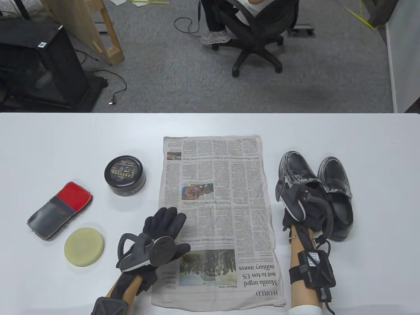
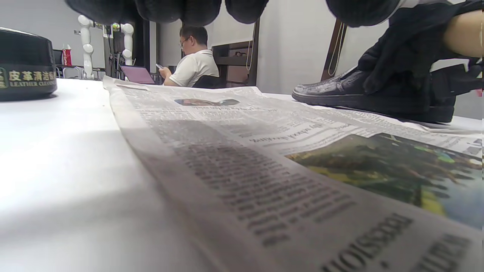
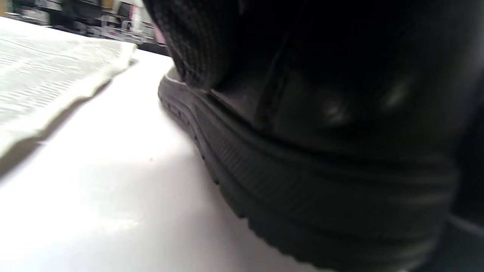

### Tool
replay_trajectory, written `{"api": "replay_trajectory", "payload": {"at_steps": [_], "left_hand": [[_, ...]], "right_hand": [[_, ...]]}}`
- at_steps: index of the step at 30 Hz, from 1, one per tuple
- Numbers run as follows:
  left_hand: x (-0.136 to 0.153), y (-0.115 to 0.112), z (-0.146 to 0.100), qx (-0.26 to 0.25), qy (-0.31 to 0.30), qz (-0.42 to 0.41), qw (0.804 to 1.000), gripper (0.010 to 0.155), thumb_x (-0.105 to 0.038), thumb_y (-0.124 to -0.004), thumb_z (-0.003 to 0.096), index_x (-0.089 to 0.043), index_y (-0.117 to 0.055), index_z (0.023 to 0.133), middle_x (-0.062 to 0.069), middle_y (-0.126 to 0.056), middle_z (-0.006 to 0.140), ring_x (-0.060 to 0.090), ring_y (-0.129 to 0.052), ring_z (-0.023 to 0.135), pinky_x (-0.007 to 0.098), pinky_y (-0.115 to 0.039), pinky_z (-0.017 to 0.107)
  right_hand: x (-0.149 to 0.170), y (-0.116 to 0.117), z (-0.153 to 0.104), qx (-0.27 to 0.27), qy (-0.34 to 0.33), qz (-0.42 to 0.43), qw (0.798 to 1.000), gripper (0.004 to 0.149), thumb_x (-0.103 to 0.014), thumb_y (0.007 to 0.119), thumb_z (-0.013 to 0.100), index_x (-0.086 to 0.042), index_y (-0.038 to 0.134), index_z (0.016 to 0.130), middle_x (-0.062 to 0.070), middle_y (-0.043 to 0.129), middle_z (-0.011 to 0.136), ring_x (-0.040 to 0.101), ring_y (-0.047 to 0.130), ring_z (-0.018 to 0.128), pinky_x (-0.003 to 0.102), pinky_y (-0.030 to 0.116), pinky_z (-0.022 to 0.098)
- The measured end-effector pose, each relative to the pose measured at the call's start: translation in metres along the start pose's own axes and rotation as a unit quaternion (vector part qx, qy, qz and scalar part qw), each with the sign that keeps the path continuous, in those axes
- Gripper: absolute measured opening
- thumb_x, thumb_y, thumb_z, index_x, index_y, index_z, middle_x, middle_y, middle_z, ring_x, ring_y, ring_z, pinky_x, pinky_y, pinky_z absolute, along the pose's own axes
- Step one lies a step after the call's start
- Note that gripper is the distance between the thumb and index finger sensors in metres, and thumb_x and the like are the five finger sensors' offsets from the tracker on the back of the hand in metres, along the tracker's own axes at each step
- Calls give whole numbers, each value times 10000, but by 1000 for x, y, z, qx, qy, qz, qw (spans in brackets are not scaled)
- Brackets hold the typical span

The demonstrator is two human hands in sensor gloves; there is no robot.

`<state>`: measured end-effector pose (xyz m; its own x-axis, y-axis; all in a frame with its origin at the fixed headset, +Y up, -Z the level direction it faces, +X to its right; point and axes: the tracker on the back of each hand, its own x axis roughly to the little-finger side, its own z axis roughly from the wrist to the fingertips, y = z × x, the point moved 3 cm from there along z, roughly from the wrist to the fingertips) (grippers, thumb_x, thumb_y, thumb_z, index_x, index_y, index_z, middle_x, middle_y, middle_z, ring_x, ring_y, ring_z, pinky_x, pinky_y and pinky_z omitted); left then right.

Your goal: Dip and apply leather care cream with polishing sponge on shoes

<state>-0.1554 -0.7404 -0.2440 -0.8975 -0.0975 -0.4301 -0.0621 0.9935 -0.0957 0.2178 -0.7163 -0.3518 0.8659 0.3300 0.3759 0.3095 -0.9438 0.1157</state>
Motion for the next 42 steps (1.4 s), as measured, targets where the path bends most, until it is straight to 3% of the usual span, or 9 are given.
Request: {"api": "replay_trajectory", "payload": {"at_steps": [6,10,14,21,26,29,32,36,42], "left_hand": [[3,2,-1,-7,7,-11,1000,841,-642,-591,542,-199,-349,1213,205,-342,1286,464,-366,1152,700,-428,786],[4,-3,1,2,15,-8,1000,833,-639,-592,543,-202,-359,1212,192,-345,1290,454,-359,1160,715,-406,785],[7,-5,0,9,22,2,1000,824,-635,-595,543,-208,-370,1210,186,-352,1291,449,-364,1162,716,-405,787],[27,9,-1,-6,64,-3,998,779,-608,-606,554,-213,-421,1200,176,-412,1283,439,-416,1155,705,-433,784],[90,45,-16,-24,188,45,981,750,-578,-632,569,-199,-475,1197,192,-524,1260,445,-538,1124,685,-537,761],[155,56,-33,6,317,77,945,756,-560,-658,570,-209,-445,1205,178,-505,1271,436,-528,1136,676,-538,773],[219,50,-53,47,423,57,903,779,-541,-676,575,-183,-411,1214,201,-474,1273,455,-510,1131,677,-538,769],[269,28,-71,113,480,10,870,867,-571,-717,540,-188,-351,1227,204,-390,1297,482,-450,1144,700,-515,767],[290,2,-70,217,474,10,853,850,-571,-745,529,-246,-376,1223,139,-428,1312,433,-513,1158,675,-594,764]], "right_hand": [[1,-45,-47,112,-124,36,985,428,-386,783,523,-240,672,910,-74,797,759,206,858,714,486,719,679],[-28,-63,-80,176,-263,62,947,430,-409,760,514,-297,643,913,-112,777,791,185,834,775,474,694,727],[-78,-60,-103,201,-364,68,907,428,-421,758,492,-329,637,892,-136,775,790,159,834,782,450,701,738],[-127,-37,-119,214,-426,13,879,417,-418,773,477,-356,653,872,-166,800,797,120,864,803,413,744,734],[-123,-34,-116,216,-423,33,879,440,-413,774,481,-359,670,906,-170,828,850,133,879,862,404,744,727],[-125,-31,-116,220,-421,30,879,454,-412,764,488,-353,657,924,-159,825,876,149,871,883,415,730,729],[-124,-30,-116,217,-418,35,882,456,-412,758,492,-352,650,932,-155,820,889,159,860,895,419,713,735],[-124,-29,-115,205,-414,38,886,455,-414,754,496,-353,647,935,-156,818,894,160,853,902,419,697,740],[-125,-27,-114,195,-410,44,890,450,-416,753,498,-357,649,932,-160,820,900,155,837,922,415,668,749]]}}
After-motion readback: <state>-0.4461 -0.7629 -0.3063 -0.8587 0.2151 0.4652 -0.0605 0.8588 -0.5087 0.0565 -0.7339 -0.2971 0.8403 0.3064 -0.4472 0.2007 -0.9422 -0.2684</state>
